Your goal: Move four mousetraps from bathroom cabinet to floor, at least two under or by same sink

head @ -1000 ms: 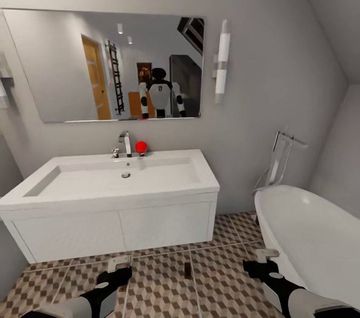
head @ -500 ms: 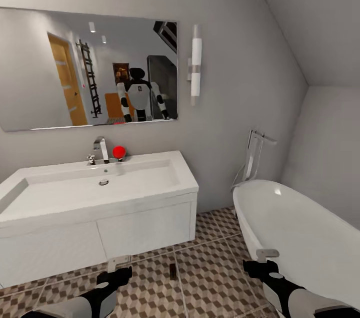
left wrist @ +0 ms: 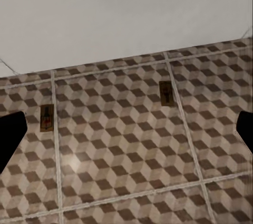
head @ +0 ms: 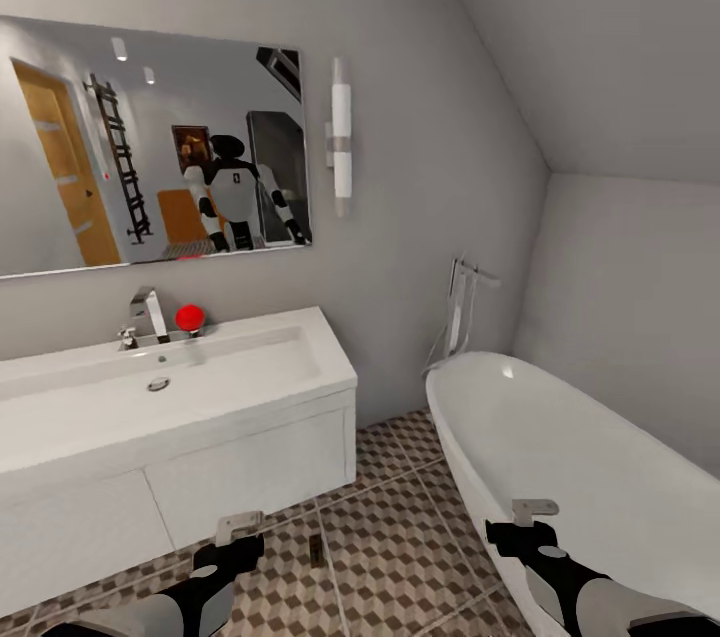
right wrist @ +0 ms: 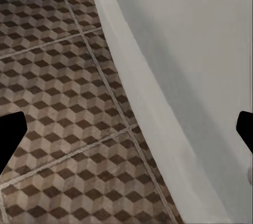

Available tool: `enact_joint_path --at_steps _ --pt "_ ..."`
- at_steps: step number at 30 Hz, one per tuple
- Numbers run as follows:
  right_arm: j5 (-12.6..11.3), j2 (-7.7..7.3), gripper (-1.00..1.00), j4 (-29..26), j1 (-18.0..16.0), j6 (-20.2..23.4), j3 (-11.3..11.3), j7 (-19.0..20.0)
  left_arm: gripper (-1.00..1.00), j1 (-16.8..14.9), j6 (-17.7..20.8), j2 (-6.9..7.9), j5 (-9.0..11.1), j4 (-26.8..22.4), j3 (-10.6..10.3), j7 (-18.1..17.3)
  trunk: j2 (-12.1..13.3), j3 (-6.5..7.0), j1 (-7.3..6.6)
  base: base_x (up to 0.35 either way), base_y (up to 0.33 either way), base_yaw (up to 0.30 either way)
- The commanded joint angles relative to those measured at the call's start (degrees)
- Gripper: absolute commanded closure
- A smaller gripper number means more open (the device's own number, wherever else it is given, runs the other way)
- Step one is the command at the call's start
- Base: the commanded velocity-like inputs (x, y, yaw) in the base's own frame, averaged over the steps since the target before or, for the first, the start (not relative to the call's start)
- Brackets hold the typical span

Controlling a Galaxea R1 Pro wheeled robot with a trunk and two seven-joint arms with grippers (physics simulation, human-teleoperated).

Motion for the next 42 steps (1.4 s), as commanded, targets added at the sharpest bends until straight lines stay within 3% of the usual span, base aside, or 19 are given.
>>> enact_joint_path --at_steps 1,10,42 --pt "-0.59 0.01 -1.0 0.06 -0.05 -0.2 0.5 -0.06 -1.0 -0.11 -0.37 -0.04 0.36 0.25 -0.49 0.08 0.36 0.11 -0.22 0.0 0.0 -0.276" --pt "-0.58 0.01 -1.0 0.06 -0.05 -0.18 0.48 -0.06 -1.0 -0.11 -0.28 -0.02 0.43 0.23 -0.49 -0.17 0.76 0.29 -0.44 0.0 0.0 -0.276" --pt "-0.51 0.01 -1.0 0.06 -0.05 -0.19 0.45 -0.06 -1.0 -0.11 -0.36 0.14 0.36 0.24 -0.49 0.01 13.6 6.03 -7.47 0.0 0.0 -0.276"
